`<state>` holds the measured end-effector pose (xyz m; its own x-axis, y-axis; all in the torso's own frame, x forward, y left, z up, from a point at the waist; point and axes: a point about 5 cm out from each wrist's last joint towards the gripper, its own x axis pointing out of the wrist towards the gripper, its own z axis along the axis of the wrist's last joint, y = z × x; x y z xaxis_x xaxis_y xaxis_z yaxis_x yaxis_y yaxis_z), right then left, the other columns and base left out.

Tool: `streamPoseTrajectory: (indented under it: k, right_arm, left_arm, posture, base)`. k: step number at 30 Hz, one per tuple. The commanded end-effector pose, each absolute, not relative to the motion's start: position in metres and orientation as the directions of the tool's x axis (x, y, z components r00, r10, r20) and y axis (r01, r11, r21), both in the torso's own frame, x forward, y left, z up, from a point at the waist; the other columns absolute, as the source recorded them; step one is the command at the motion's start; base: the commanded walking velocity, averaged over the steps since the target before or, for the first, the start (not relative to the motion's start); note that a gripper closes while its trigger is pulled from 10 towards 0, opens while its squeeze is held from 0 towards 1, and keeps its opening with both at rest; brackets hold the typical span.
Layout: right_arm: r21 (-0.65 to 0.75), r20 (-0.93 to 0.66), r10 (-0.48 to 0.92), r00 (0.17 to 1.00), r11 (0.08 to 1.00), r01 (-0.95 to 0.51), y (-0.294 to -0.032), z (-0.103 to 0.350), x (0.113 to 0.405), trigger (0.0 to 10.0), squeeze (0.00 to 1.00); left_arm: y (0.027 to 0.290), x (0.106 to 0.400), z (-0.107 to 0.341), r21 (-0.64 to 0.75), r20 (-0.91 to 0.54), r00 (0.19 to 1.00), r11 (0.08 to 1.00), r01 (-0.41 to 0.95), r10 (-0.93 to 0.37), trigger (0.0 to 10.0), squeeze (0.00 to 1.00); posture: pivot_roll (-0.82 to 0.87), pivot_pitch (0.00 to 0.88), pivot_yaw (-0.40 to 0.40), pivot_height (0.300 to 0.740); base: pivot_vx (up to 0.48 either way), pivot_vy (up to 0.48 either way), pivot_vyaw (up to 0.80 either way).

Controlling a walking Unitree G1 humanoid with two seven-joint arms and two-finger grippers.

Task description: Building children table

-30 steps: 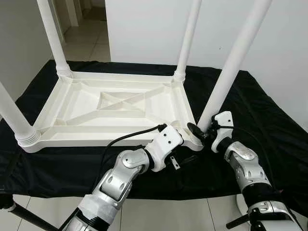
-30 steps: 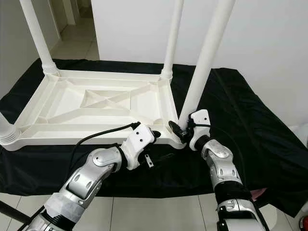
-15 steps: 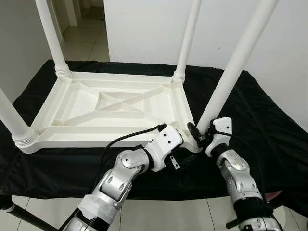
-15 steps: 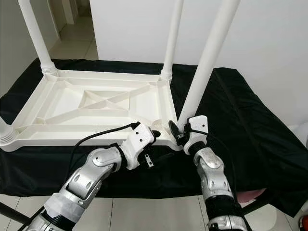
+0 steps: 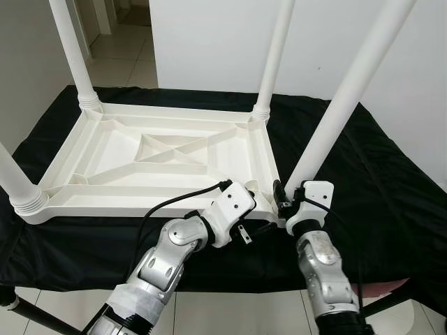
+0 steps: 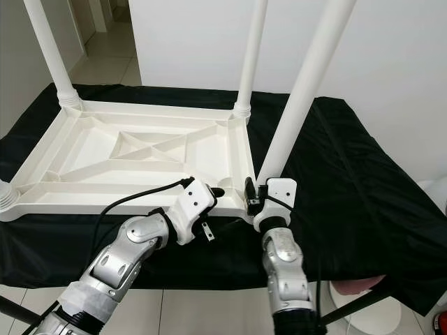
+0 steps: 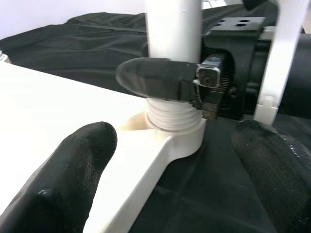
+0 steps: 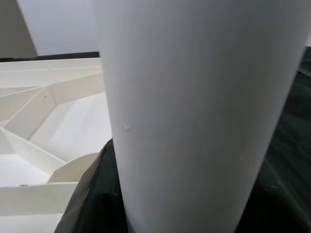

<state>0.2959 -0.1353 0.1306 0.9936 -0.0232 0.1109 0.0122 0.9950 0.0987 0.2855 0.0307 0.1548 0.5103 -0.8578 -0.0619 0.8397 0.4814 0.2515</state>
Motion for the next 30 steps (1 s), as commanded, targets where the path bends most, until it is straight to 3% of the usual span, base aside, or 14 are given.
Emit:
streamPoseTrajectory:
  k: [1,6,7,14,23,24,25,30]
  right_arm:
    - [0.143,-0.019,-0.053,0.998,0.988,0.055,-0.129,0.106,0.289,10.0,0.00]
    - [0.154,-0.016,-0.053,0.998,0.987,0.055,-0.126,0.108,0.287,10.0,0.00]
    - [0.168,-0.017,-0.053,0.998,0.984,0.055,-0.126,0.109,0.286,10.0,1.00]
    - [0.191,0.013,-0.046,0.999,0.981,0.043,-0.127,0.114,0.286,10.0,1.00]
    - [0.122,0.096,0.033,0.995,0.992,-0.044,-0.145,0.126,0.291,10.0,1.00]
    - [0.098,0.110,0.068,0.992,0.992,-0.079,-0.149,0.129,0.291,10.0,0.23]
    - [0.078,0.121,0.097,0.988,0.991,-0.107,-0.153,0.131,0.290,10.0,0.00]
    - [0.065,0.142,0.187,0.972,0.978,-0.197,-0.161,0.135,0.290,10.0,0.00]
  left_arm:
    - [0.035,0.289,0.155,0.240,-0.032,0.562,0.540,0.807,-0.826,10.0,0.00]
    - [0.034,0.288,0.152,0.193,-0.045,0.543,0.526,0.828,-0.839,10.0,0.00]
    - [0.034,0.287,0.151,0.192,-0.051,0.542,0.524,0.830,-0.839,10.0,0.00]
    - [0.033,0.283,0.156,0.152,0.009,0.506,0.501,0.852,-0.863,10.0,0.00]
    - [0.034,0.281,0.162,0.125,0.068,0.494,0.498,0.858,-0.867,10.0,0.00]
    - [0.034,0.281,0.162,0.132,0.064,0.500,0.504,0.853,-0.864,10.0,0.00]
    - [0.034,0.282,0.161,0.140,0.060,0.506,0.509,0.849,-0.860,10.0,0.00]
    - [0.037,0.281,0.159,0.154,0.041,0.505,0.505,0.849,-0.862,10.0,0.00]
  posture:
    - [0.04,0.032,-0.038,0.740]
    - [0.04,0.028,-0.037,0.740]
    - [0.04,0.026,-0.037,0.740]
    - [0.04,0.018,-0.042,0.740]
    - [0.03,0.024,-0.056,0.740]
    - [0.03,0.024,-0.056,0.740]
    - [0.03,0.024,-0.059,0.740]
    - [0.03,0.022,-0.059,0.740]
  base:
    - [0.000,0.000,0.00]
    - [0.000,0.000,0.00]
    - [0.000,0.000,0.00]
    - [0.000,0.000,0.00]
    - [0.000,0.000,0.00]
    - [0.000,0.000,0.00]
    - [0.000,0.000,0.00]
    - [0.000,0.000,0.00]
